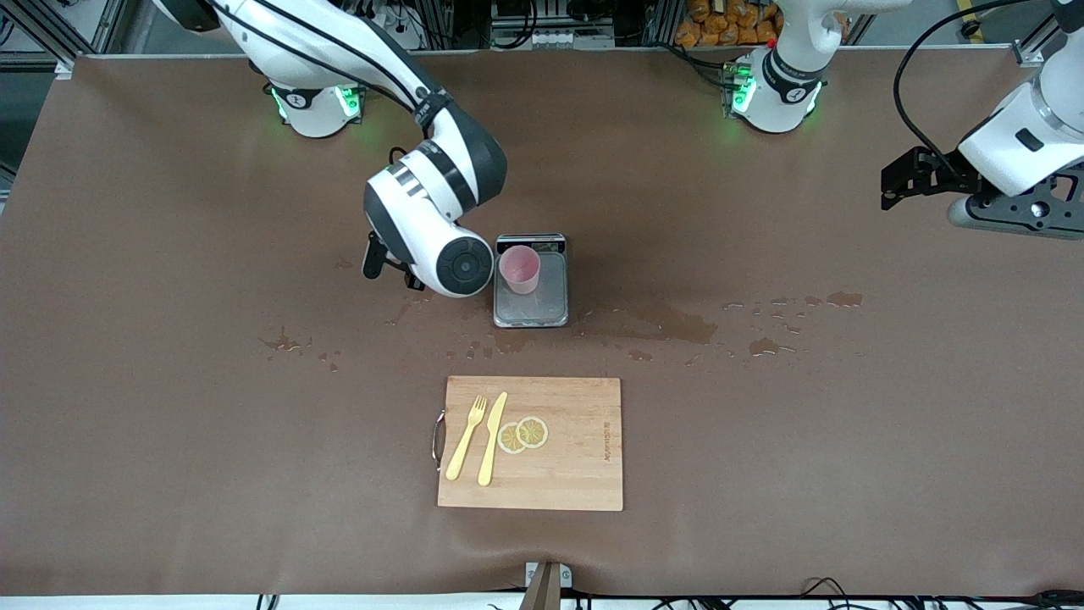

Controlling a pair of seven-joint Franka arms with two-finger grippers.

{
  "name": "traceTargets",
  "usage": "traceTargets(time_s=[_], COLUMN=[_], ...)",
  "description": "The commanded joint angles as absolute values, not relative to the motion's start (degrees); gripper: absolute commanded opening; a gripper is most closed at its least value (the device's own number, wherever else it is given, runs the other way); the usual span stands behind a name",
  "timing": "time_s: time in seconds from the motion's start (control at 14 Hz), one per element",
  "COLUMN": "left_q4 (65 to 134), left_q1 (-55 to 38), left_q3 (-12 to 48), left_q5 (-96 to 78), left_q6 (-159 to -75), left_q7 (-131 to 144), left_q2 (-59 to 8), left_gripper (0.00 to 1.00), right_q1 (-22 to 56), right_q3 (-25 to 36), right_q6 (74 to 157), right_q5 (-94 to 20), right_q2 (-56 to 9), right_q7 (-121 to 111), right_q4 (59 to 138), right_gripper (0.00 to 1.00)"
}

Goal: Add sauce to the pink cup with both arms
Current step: 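Carry the bottle back with the right gripper while the left gripper withdraws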

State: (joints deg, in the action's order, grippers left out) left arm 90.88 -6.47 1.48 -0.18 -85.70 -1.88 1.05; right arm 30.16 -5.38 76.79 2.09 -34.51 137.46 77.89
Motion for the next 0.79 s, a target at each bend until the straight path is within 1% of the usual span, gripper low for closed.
traceTargets(time_s=[0.0,0.07,0.5,0.72], left_q4=[91.5,91.1,91.2,91.2], left_q1=[-5.9,-5.9,-4.3,-3.9], left_q3=[1.0,1.0,1.1,1.0], left_q5=[-1.4,-1.4,-1.3,-1.5], left_q6=[-88.3,-89.8,-88.9,-88.9], left_q7=[-1.2,-1.2,-2.5,-2.5], left_q2=[1.9,1.5,2.3,2.2], left_gripper=[1.00,1.00,1.00,1.00], right_q1=[25.4,24.4,19.9,13.5], right_q3=[-6.0,-6.0,-6.1,-5.9], right_q6=[75.4,75.5,76.1,75.4], right_q5=[-1.9,-3.1,-7.2,-13.0], right_q2=[-31.4,-30.6,-28.9,-26.8], right_q7=[133.8,132.0,124.7,116.6], right_q4=[77.6,77.6,77.9,78.0], right_gripper=[0.00,0.00,0.00,0.00])
